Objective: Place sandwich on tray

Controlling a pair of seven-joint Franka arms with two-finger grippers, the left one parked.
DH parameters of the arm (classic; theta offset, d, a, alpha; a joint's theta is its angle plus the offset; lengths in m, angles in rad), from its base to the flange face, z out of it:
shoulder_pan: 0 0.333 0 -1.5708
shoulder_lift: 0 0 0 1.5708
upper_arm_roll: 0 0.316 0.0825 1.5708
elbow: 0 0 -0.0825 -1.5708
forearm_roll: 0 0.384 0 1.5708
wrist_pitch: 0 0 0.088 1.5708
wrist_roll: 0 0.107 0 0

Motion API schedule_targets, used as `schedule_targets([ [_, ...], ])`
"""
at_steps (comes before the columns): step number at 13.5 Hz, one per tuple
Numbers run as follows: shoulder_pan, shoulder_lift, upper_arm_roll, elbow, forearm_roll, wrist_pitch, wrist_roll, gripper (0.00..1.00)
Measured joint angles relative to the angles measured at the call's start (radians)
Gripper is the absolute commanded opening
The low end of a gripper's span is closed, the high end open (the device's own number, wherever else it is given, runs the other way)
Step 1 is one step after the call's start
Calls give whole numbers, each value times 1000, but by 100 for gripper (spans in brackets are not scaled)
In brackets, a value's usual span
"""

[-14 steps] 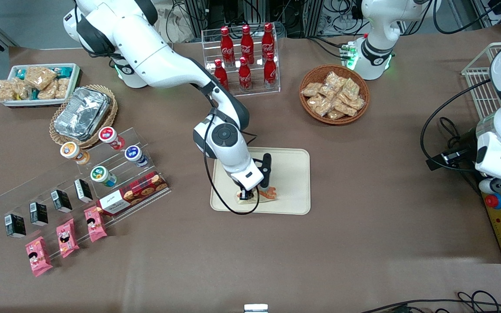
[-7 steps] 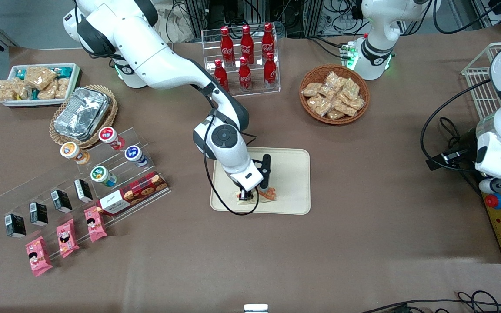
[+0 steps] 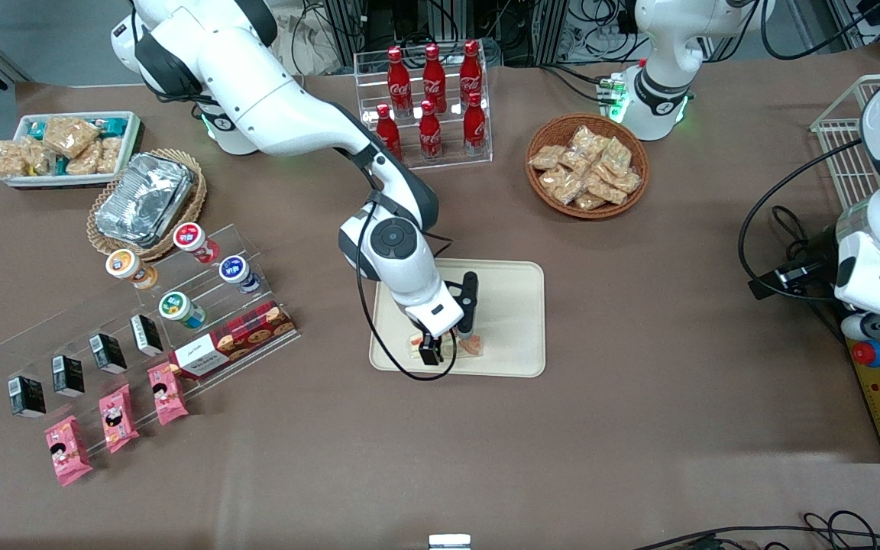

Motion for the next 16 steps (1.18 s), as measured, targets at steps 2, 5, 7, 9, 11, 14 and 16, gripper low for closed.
schedule_targets([
  [2,-6,-62,1,11,30,-108,0,100],
  [5,-68,-193,-1,17,80,-328,-1,100],
  [7,-148,-272,-1,17,101,-474,-2,100],
  [9,-238,-336,-2,17,129,-595,1,100],
  [11,-343,-394,-2,17,139,-704,11,100],
  [14,-506,-464,-2,17,149,-831,57,100],
  [16,-573,-519,-3,17,147,-885,179,100],
])
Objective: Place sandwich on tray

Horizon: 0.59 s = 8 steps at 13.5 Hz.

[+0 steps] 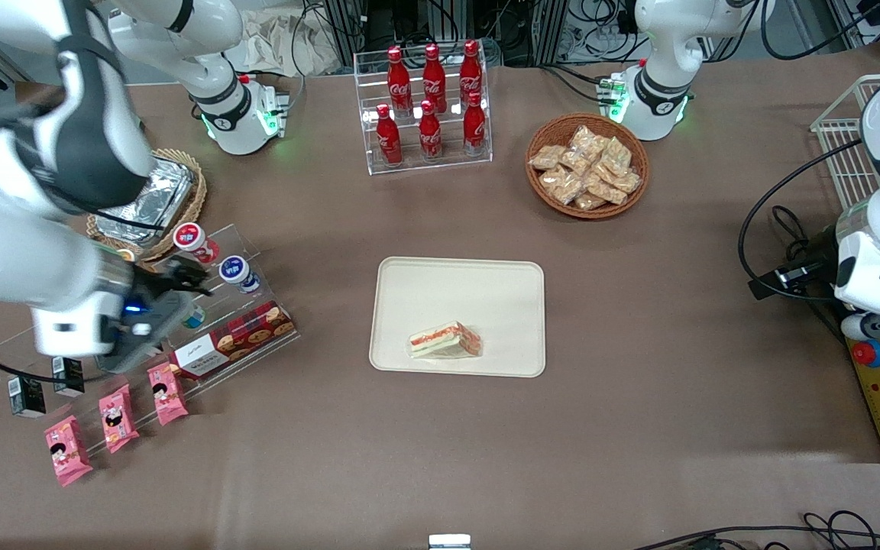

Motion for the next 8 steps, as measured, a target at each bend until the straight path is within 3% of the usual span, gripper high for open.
schedule_targets([
  [3,-68,-81,-1,-6,-47,-68,219,100],
  [5,-88,-123,-26,-20,-86,-73,276,100],
  [8,-87,-209,-95,-97,-90,-74,295,100],
])
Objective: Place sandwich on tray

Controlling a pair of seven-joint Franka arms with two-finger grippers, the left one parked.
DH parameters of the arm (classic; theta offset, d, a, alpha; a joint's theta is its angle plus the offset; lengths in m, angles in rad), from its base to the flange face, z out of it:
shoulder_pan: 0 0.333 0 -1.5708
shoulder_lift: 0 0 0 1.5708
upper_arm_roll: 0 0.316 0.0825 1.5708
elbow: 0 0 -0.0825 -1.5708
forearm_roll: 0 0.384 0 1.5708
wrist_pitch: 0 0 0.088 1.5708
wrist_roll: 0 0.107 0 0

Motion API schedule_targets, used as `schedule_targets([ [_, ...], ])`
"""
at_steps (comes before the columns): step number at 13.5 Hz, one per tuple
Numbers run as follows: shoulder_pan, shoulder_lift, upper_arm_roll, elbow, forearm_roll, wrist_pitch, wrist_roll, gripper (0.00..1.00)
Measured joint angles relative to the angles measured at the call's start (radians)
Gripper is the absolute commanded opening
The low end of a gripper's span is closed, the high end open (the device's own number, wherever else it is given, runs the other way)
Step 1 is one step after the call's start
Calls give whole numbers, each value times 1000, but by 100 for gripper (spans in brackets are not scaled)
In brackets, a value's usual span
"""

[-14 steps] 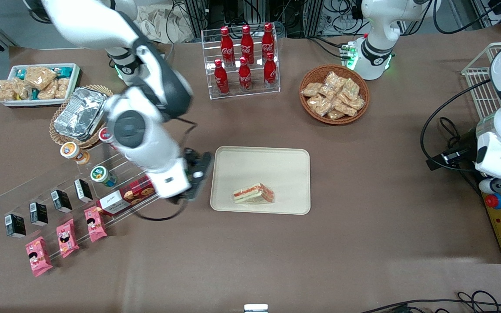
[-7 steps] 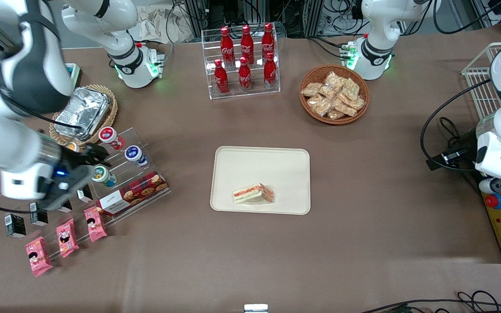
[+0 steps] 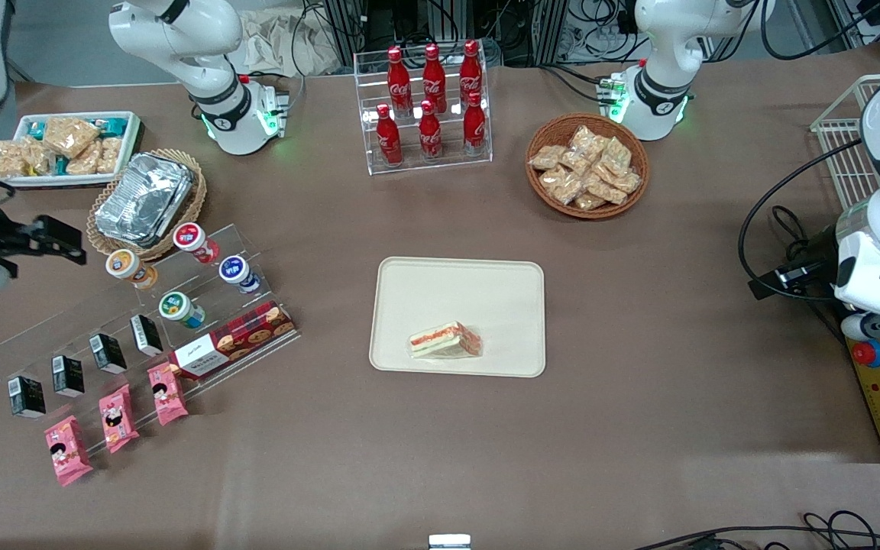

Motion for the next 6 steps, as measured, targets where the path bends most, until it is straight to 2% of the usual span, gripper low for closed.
schedule_targets([
  [3,46,-74,-86,-55,0,-1,12,100],
  [6,60,-97,-119,-67,0,-10,17,100],
])
